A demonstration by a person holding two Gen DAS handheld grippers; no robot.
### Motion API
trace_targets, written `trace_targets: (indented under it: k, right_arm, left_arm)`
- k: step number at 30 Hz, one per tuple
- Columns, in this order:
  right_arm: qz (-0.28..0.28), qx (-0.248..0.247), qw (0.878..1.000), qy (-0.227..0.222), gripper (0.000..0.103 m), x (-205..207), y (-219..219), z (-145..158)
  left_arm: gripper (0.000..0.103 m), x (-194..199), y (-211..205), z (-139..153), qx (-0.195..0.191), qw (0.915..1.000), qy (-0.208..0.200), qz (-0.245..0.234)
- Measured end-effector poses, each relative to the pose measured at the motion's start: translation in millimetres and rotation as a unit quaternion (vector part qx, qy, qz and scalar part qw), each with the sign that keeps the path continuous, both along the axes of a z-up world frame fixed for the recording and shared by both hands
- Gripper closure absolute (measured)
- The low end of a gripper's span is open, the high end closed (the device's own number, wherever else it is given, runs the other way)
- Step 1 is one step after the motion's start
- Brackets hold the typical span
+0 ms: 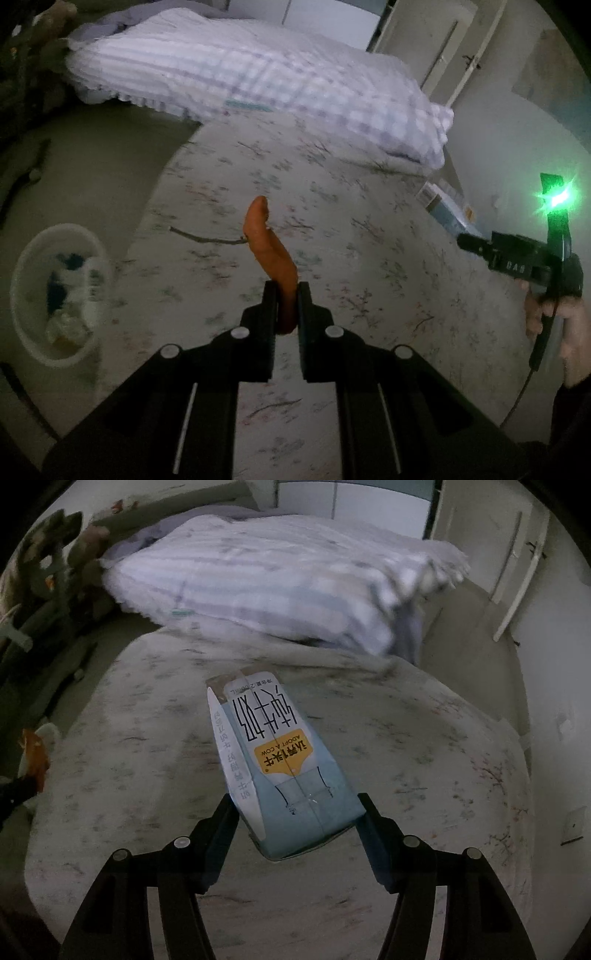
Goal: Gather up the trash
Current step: 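Carry the orange wrapper and milk carton over the wastebasket and open both grippers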
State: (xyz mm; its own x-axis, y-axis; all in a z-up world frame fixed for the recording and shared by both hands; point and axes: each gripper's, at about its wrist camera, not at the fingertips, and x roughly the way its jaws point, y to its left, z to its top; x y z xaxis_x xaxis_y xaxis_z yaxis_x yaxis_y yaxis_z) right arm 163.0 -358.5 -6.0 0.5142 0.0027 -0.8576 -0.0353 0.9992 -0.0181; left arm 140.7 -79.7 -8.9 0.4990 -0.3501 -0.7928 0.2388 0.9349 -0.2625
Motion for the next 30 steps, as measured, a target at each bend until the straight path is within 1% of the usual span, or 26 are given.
trace_targets:
  k: [3,6,9,13,18,21,24,28,29,30]
  right_arm:
    - [0.005,0.020,1.000,0.001,0.038,-6.4,31.9,7.9]
    - [0.013,0.035,0.999,0.007,0.038,-9.3,67.5,9.4]
    - [0.014,0.045,0.999,0.019,0.038,-11.3,93.5,7.6]
    - [0.018,0.062,0.997,0.031,0.038,-12.1,128.8,6.2]
    - [0.030,0.069,0.996,0.050,0.038,-6.8,168.4,-6.2]
    - [0.042,0.069,0.996,0.050,0.038,-4.3,189.4,-7.1]
    - [0.053,0.070,0.995,0.050,0.038,-0.8,208.0,-8.3]
    - [0.061,0.071,0.994,0.051,0.038,4.2,223.6,-13.8]
    - [0.063,0.071,0.994,0.052,0.038,5.0,227.4,-15.2]
    - [0.064,0.071,0.994,0.053,0.038,6.1,231.3,-16.5]
  left_arm:
    - [0.092,-5.2,26.9,9.6,-0.005,0.9999,-0.009,0.013]
    - [0.092,-11.0,59.1,15.8,-0.010,0.9994,-0.017,0.030]
    - [0.092,-16.3,93.6,18.0,-0.022,0.9982,-0.020,0.053]
    - [0.092,-18.3,138.7,13.3,-0.035,0.9958,-0.014,0.083]
    - [0.092,-14.5,189.9,2.7,-0.034,0.9929,-0.010,0.113]
    - [0.092,-10.4,210.8,-8.1,-0.035,0.9917,-0.002,0.123]
    - [0.092,-6.2,221.7,-18.8,-0.033,0.9915,0.005,0.125]
    - [0.092,2.8,229.4,-29.3,-0.041,0.9913,0.011,0.125]
    - [0.089,5.9,230.4,-32.1,-0.038,0.9911,0.018,0.126]
    - [0.078,8.3,232.0,-34.6,-0.032,0.9907,0.023,0.130]
